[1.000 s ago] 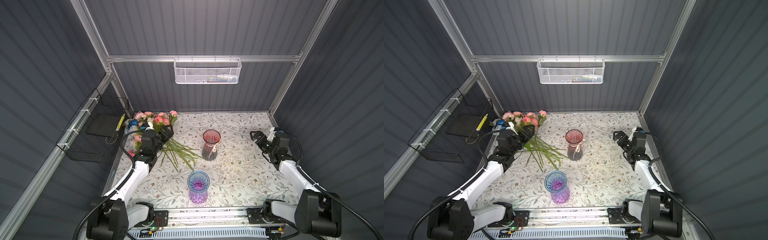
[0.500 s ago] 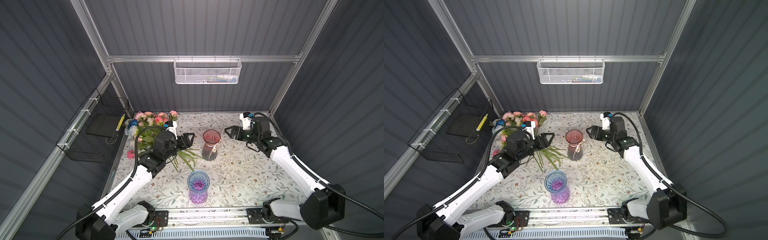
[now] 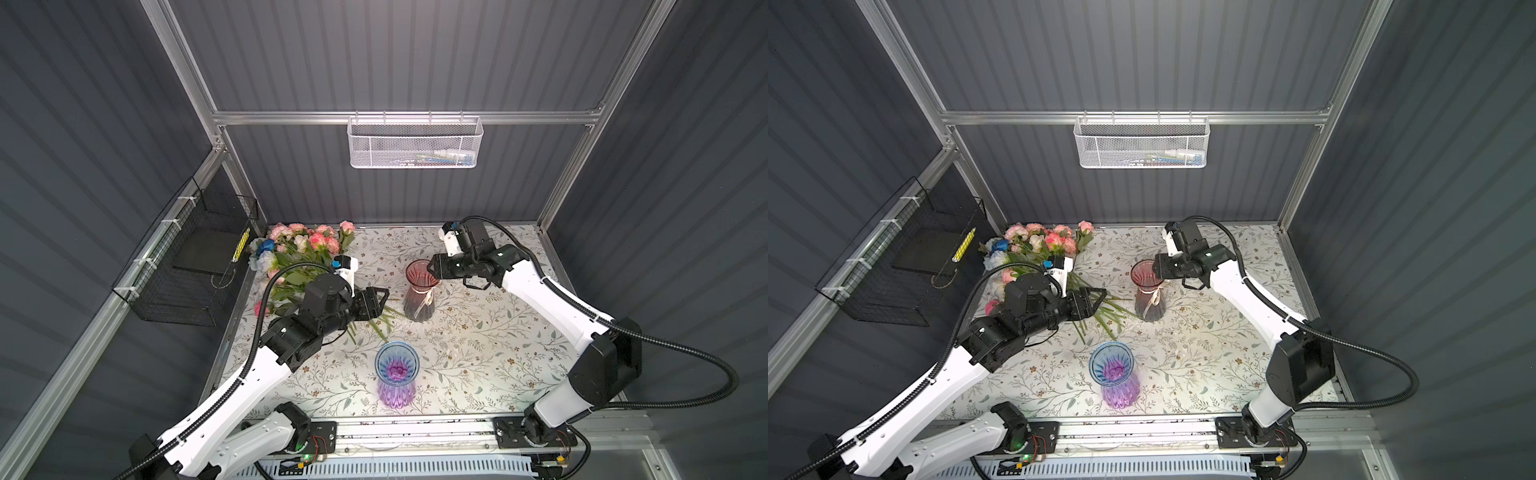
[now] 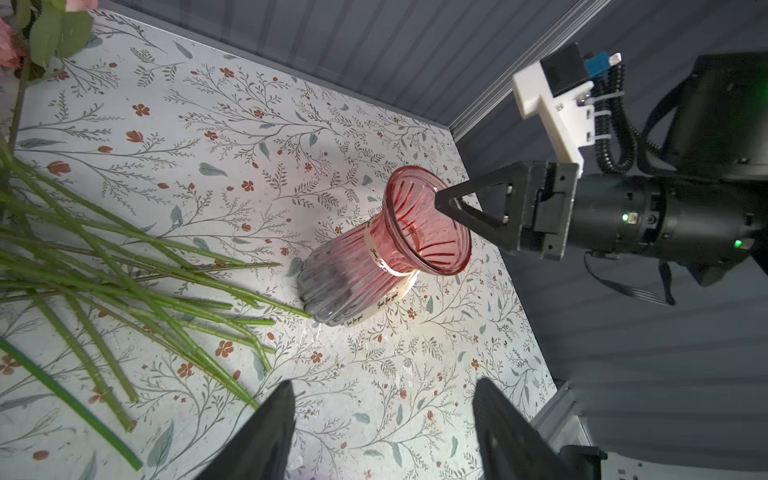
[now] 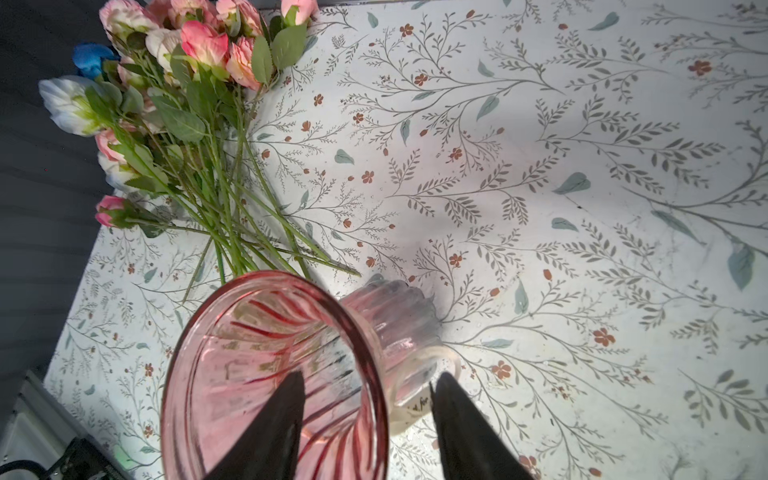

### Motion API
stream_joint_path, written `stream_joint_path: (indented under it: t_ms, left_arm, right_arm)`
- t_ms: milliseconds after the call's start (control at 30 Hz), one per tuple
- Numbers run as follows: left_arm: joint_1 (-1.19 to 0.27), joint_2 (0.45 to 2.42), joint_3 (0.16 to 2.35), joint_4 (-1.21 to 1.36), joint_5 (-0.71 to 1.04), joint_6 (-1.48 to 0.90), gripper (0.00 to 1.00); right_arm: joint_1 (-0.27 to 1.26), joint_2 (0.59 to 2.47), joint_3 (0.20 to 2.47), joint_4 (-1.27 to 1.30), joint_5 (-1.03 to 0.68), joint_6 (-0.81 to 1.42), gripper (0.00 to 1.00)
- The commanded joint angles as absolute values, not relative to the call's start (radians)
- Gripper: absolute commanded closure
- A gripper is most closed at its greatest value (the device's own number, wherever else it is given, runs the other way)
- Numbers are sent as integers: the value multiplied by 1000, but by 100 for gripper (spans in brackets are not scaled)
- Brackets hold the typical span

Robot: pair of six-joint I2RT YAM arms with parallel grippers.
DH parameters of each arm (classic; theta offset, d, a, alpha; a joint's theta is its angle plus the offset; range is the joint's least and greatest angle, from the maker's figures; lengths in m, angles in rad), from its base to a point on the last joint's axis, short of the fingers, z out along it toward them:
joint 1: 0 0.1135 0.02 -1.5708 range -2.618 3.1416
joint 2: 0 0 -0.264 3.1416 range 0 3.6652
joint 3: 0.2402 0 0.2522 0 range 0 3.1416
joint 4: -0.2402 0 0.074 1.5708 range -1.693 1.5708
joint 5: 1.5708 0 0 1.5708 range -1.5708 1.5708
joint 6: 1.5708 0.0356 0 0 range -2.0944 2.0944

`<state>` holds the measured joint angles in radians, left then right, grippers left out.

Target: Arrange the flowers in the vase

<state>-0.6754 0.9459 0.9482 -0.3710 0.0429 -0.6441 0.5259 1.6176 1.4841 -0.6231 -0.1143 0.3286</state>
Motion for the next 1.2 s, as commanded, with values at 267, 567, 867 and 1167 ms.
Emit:
stream_joint_path:
  t_ms: [267, 567, 867, 1167]
  left_arm:
    - [-682, 920, 1002, -452, 39, -588, 30]
    - [-681, 922, 1008, -449, 66, -576, 28]
    - [-681, 908, 1029, -491, 77, -570, 28]
    - [-682, 874, 1030, -545, 89, -578, 27]
  right_arm:
    - [481, 1684, 1567, -749, -76, 332, 84]
    - [317, 1649, 1546, -765, -115, 340, 95]
    - [111, 1679, 1588, -796, -77, 331, 97]
    - [65, 1681, 1610, -775, -99, 344, 44]
